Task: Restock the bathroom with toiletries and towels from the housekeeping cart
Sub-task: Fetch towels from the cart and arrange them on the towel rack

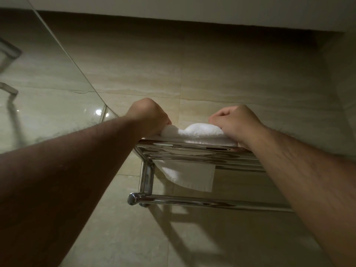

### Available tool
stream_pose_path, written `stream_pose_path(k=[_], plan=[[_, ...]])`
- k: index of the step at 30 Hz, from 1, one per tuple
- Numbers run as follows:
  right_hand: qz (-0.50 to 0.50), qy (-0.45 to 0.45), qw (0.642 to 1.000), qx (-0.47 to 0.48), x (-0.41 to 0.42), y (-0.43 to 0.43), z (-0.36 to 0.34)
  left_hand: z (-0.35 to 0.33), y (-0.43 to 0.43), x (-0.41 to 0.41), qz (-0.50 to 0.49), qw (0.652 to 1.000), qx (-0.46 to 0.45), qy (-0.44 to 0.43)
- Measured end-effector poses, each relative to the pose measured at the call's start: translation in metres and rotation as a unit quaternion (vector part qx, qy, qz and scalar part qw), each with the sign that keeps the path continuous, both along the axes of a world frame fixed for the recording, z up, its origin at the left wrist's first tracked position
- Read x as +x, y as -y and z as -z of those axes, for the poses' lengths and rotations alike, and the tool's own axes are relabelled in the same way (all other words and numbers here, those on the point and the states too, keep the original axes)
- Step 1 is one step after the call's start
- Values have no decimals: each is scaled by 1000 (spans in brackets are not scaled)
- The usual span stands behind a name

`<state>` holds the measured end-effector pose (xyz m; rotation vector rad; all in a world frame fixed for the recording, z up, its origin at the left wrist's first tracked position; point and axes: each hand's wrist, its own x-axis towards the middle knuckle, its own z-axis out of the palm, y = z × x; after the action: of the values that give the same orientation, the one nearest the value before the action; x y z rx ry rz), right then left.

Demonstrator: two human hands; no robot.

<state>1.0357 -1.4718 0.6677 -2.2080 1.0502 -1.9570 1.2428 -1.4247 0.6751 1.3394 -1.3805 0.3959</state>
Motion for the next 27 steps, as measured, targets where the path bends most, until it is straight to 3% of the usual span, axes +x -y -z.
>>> stream_pose_path(k=[6,10,16,23,25,27], plan=[[30,-58,998,10,0,-18,10,4,-8,-8,-44,999,21,-1],[-9,53,998,18,-6,-19,8,4,-31,-7,-48,997,39,-54],[-62,167,975,131,-7,-22,5,4,-43,-9,-76,993,69,-51],[-142,198,941,237,-7,-15,-10,5,-45,-6,-65,993,89,-37],[-97,163,954,230,-6,-10,-8,10,-37,-8,-81,992,98,-4],[43,91,982,158,-4,-8,-3,19,-28,-11,-95,992,78,16]])
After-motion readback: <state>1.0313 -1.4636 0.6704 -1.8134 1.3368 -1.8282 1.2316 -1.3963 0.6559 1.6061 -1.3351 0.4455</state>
